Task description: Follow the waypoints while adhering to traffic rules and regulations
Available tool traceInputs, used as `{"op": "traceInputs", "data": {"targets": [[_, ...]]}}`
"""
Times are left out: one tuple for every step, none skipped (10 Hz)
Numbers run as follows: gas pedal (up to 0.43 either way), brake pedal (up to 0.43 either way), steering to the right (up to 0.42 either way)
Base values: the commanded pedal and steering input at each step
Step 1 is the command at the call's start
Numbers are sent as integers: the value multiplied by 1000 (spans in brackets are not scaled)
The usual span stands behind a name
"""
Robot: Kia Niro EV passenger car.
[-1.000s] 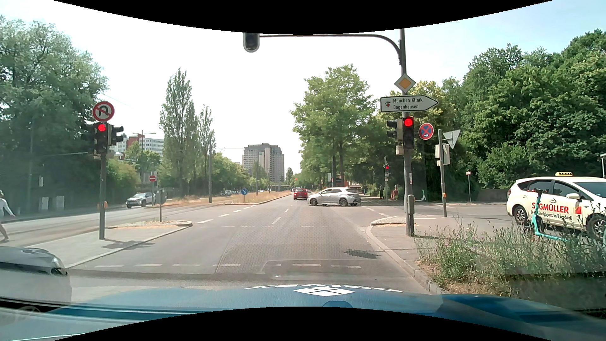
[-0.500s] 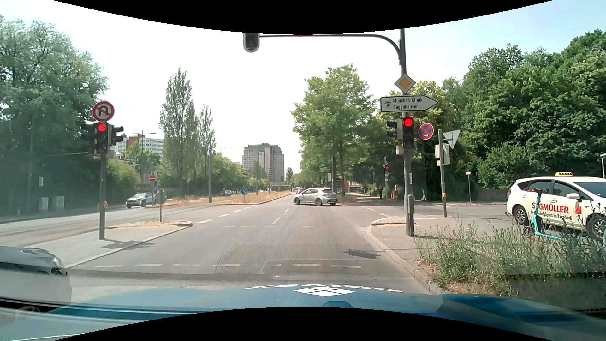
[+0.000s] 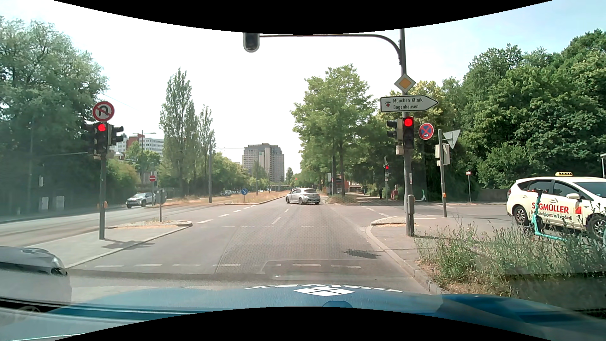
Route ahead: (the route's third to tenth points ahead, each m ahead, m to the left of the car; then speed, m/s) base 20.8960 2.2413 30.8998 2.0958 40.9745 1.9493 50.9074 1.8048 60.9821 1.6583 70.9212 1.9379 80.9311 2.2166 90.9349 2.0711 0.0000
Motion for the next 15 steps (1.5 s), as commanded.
{"op": "traceInputs", "data": {"targets": [[0,262,-4],[0,268,-5],[0,268,-7],[0,268,-10],[0,268,-10],[0,268,-8],[0,262,-4],[0,262,-4],[0,268,-4],[0,262,-4],[0,268,-4],[0,274,-4],[0,268,-4],[0,268,-4],[0,262,-4]]}}
